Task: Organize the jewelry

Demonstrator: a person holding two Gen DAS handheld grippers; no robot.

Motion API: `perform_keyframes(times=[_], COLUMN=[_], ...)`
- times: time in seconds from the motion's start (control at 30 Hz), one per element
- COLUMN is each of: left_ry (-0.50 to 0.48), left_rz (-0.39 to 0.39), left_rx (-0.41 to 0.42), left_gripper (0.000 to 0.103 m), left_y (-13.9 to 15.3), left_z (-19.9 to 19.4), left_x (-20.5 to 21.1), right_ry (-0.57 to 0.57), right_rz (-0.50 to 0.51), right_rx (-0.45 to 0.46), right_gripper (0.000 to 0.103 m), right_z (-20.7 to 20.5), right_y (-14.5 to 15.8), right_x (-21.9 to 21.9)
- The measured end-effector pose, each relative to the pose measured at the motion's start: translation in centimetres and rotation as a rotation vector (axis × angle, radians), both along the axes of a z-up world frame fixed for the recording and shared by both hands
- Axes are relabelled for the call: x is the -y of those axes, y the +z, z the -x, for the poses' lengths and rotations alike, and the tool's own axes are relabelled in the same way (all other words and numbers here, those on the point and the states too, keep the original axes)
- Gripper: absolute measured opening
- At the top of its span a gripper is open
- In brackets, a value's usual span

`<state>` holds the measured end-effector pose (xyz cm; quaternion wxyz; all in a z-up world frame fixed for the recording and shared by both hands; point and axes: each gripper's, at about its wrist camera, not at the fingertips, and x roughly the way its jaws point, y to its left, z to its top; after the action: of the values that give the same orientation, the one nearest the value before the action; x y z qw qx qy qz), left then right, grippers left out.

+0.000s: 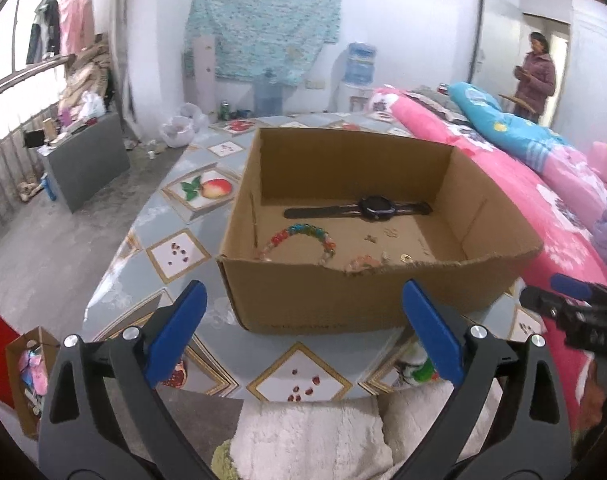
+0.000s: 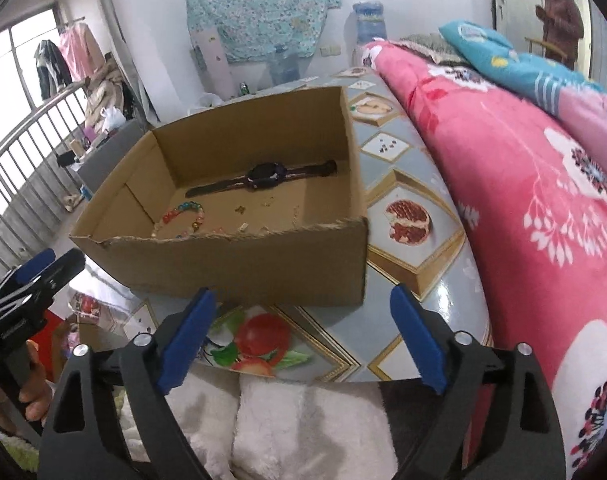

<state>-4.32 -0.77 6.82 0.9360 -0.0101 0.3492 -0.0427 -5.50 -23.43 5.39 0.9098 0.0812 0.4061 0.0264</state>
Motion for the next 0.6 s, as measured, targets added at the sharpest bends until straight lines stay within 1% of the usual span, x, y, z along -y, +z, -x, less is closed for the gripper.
perform_keyframes(times=[0.07, 0.17, 0.2, 0.3, 0.4, 0.6], left_ry=[0.024, 0.033, 0.041, 0.066, 0.086, 0.079], left_rz=[-0.002, 0.047, 0.051, 0.034, -0.006, -0.05], left_rx=[-0.047, -0.131, -0.154, -0.229, -0.246, -0.233], left_gripper=[0.095, 0.095, 0.095, 0.095, 0.095, 0.095], left_y=[-0.4, -1.6, -2.0, -3.2, -3.8, -3.8], left_z=[-0.6, -1.4, -1.6, -2.3, -2.5, -2.5], left_x=[0.2, 0.3, 0.3, 0.6, 0.8, 1.6], right_ry=[-0.011, -0.03, -0.029, -0.034, -0.031, -0.035], right_rz=[0.018, 0.058, 0.067, 0.093, 0.108, 0.12], right_rx=[0.011, -0.001, -0.011, -0.03, -0.046, -0.073], right_gripper=[0.092, 0.095, 0.095, 0.095, 0.095, 0.096], right_z=[0.0, -0.3, -0.4, -0.8, -1.2, -2.0], right_y=[0.2, 0.0, -0.1, -0.2, -0.4, -0.8], right_x=[-0.6, -1.8, -2.1, -3.0, -3.8, -4.6])
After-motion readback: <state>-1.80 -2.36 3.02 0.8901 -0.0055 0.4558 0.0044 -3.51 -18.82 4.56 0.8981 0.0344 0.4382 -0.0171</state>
